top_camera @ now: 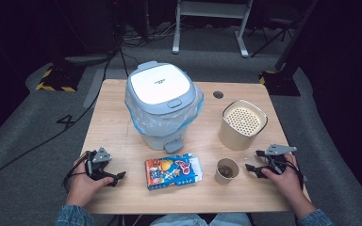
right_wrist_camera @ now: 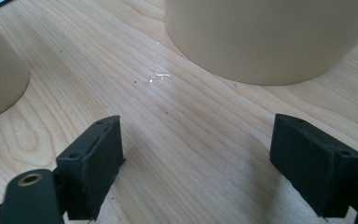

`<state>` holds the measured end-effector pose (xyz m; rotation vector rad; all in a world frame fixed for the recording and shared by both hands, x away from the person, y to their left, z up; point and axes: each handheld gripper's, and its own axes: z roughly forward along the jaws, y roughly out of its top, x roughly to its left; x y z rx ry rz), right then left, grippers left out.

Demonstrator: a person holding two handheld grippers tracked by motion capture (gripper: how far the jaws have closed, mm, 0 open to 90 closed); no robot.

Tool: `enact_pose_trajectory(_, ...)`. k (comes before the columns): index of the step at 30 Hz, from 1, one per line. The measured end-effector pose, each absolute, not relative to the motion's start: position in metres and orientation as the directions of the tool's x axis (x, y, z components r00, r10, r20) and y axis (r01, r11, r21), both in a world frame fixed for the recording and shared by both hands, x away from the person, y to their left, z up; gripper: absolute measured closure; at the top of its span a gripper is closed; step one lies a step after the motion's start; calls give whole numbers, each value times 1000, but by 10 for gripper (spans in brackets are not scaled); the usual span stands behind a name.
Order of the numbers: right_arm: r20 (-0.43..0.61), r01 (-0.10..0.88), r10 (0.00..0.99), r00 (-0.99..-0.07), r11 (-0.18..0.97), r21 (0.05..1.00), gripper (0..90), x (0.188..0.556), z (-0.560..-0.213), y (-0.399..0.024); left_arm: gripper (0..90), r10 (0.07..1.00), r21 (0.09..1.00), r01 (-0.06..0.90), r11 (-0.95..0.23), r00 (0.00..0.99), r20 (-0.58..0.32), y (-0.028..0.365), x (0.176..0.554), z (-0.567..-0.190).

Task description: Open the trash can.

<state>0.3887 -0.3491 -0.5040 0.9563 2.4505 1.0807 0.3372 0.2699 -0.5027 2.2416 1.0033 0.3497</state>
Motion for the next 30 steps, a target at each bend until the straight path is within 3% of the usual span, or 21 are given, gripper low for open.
enact_pose_trajectory(2, -3, 455, 678, -735, 496, 739, 173, 389, -504, -349, 94, 744, 651, 575, -495, 667, -23, 270, 336, -501)
enact_pose_trajectory(3, -3, 455, 678, -735, 496, 739, 173, 389, -504, -349, 161, 745, 637, 583, -504, 667, -21, 270, 335, -497)
enact_pose_trajectory(5, -4, 455, 678, -735, 497, 739, 173, 389, -504, -349, 379, 763, 609, 618, -497, 646, -33, 272, 333, -488)
enact_pose_trajectory(8, -3, 455, 678, -735, 496, 740, 173, 389, -504, -349, 429, 752, 640, 606, -473, 656, -64, 274, 330, -475)
enact_pose_trajectory(9, -3, 455, 678, -735, 496, 739, 173, 389, -504, -349, 525, 741, 668, 592, -451, 665, -90, 275, 328, -464)
enact_pose_trajectory(13, -4, 455, 678, -735, 497, 739, 173, 389, -504, -349, 631, 711, 708, 548, -445, 697, -93, 274, 323, -448)
enact_pose_trajectory(21, -4, 453, 677, -736, 497, 740, 173, 389, -504, -349, 654, 653, 798, 453, -397, 751, -101, 266, 308, -400)
enact_pose_trajectory(27, -3, 453, 675, -737, 498, 740, 173, 389, -504, -349, 641, 688, 821, 465, -331, 715, -128, 254, 300, -371)
enact_pose_trajectory(30, -3, 453, 675, -737, 498, 740, 173, 389, -504, -349, 677, 726, 834, 464, -298, 677, -117, 248, 297, -358)
